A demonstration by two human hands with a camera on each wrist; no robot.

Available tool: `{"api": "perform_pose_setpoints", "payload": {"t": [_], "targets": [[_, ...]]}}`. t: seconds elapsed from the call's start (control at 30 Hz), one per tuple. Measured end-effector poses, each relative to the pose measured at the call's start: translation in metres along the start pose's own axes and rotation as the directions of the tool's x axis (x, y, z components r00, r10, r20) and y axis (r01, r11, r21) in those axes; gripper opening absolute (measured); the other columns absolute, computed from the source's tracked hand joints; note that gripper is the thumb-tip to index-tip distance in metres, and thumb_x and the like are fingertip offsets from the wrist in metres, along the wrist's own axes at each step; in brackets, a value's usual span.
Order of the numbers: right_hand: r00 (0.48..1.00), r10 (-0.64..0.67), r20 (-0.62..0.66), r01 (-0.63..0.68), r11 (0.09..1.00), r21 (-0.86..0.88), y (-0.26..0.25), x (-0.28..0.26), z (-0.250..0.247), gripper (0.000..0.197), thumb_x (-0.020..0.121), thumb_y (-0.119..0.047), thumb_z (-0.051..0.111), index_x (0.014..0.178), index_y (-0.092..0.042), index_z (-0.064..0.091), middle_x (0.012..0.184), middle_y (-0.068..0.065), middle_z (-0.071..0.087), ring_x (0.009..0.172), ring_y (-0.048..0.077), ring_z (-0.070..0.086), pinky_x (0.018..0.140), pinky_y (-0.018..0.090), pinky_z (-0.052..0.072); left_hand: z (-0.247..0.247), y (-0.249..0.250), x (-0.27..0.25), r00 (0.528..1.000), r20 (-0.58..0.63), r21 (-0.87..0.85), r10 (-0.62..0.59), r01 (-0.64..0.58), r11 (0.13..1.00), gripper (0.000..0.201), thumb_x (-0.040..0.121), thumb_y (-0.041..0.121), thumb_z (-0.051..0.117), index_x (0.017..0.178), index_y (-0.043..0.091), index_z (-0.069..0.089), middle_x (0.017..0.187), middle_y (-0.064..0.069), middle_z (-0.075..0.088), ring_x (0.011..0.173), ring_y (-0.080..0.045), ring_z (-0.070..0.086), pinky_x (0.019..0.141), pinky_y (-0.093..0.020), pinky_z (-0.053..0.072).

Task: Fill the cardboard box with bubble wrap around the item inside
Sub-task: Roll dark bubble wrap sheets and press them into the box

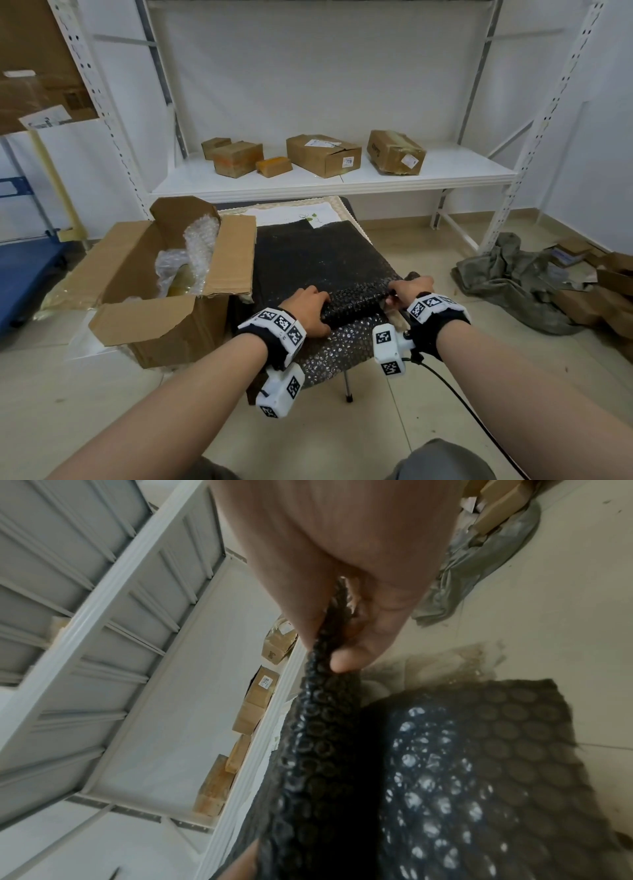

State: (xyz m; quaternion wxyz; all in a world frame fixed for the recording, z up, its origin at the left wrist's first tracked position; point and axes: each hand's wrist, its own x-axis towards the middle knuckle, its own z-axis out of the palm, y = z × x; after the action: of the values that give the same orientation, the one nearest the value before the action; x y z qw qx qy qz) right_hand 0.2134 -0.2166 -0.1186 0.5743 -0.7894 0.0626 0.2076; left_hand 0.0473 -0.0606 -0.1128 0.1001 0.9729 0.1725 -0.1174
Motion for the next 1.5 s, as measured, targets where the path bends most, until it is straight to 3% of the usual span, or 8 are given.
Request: {"api": "perform_pose_setpoints", "payload": {"t": [0.2,0.4,0.6,0.77,1.03,1.3,1.4,1.5], "targets": [[0.988,0.083,0.133,-0.119,0.950,0.290,-0.018,-0.022,0.003,0.057,0.091,-0.056,0.048,0.123,-0.012,0.030,0.100,0.028,0.061,0.079,0.045,0.070,0.070,0.053,0.061,-0.033,0.003,0.002,0.991,-0.011,-0.174,-0.132,0.128,0.976,0.034,0.098,0.033,0.040,0.114,0.014,0.064,0.113,-0.011,0.063,0.101,-0.030,0.062,0.087,-0.038,0.051],[0.908,0.027,0.418,-0.150,0.953,0.263,-0.014,-0.039,0.023,0.061,0.087,-0.049,0.059,0.129,-0.009,0.042,0.115,0.025,0.060,0.091,0.041,0.069,0.069,0.043,0.061,-0.075,0.016,0.003,0.984,0.074,-0.544,-0.163,0.177,0.820,0.026,0.092,0.012,0.047,0.067,0.013,0.054,0.079,-0.005,0.056,0.069,-0.019,0.050,0.064,-0.028,0.038],[0.889,-0.008,0.458,-0.130,0.954,0.269,0.009,-0.045,0.038,0.067,0.065,-0.067,0.069,0.120,-0.030,0.057,0.116,0.007,0.068,0.104,0.028,0.067,0.077,0.038,0.060,-0.074,0.020,-0.018,0.945,0.263,-0.803,-0.195,0.327,0.498,0.020,0.085,0.005,0.045,0.069,0.006,0.057,0.073,-0.013,0.058,0.060,-0.024,0.052,0.057,-0.026,0.042],[0.921,-0.013,0.388,-0.150,0.910,0.387,0.025,-0.036,0.043,0.075,0.055,-0.046,0.086,0.120,-0.017,0.060,0.113,0.008,0.072,0.103,0.028,0.068,0.087,0.046,0.058,-0.049,0.007,-0.017,0.907,0.397,-0.834,-0.142,0.421,0.357,0.020,0.083,0.013,0.045,0.072,0.007,0.060,0.072,-0.013,0.062,0.059,-0.026,0.056,0.061,-0.027,0.045],[0.984,0.023,0.178,-0.083,0.937,0.340,0.035,-0.014,0.047,0.064,0.069,-0.005,0.083,0.125,-0.004,0.053,0.116,0.017,0.066,0.102,0.037,0.066,0.084,0.051,0.058,-0.026,-0.007,-0.006,0.925,0.341,-0.556,-0.169,0.343,0.757,0.039,0.090,0.043,0.059,0.112,0.011,0.064,0.105,-0.006,0.068,0.093,-0.023,0.067,0.088,-0.037,0.054],[0.998,-0.037,0.053,0.029,0.990,0.138,0.050,0.023,0.058,0.094,0.040,-0.026,0.081,0.128,-0.014,0.051,0.115,0.009,0.066,0.103,0.035,0.065,0.093,0.054,0.054,-0.019,-0.011,-0.002,0.983,0.058,-0.581,-0.176,0.176,0.795,0.032,0.072,0.023,0.084,0.087,0.015,0.057,0.084,-0.004,0.057,0.081,-0.020,0.056,0.069,-0.030,0.043],[0.998,-0.050,0.046,0.047,0.997,0.064,0.047,0.028,0.062,0.087,0.040,-0.024,0.079,0.123,-0.014,0.056,0.106,0.009,0.070,0.094,0.033,0.068,0.086,0.052,0.058,-0.021,0.003,0.006,0.993,-0.064,-0.602,-0.096,0.039,0.797,0.040,0.066,0.034,0.087,0.097,0.022,0.065,0.092,0.005,0.058,0.092,-0.014,0.058,0.082,-0.027,0.047],[0.997,-0.006,0.080,0.005,1.000,0.009,0.047,0.042,0.065,0.088,0.034,-0.025,0.079,0.118,-0.008,0.059,0.095,0.013,0.071,0.084,0.033,0.070,0.080,0.051,0.060,-0.026,0.021,0.005,0.992,0.123,-0.455,0.017,0.041,0.889,0.073,0.065,0.056,0.081,0.127,0.024,0.058,0.118,0.006,0.058,0.111,-0.014,0.056,0.100,-0.030,0.044]]}}
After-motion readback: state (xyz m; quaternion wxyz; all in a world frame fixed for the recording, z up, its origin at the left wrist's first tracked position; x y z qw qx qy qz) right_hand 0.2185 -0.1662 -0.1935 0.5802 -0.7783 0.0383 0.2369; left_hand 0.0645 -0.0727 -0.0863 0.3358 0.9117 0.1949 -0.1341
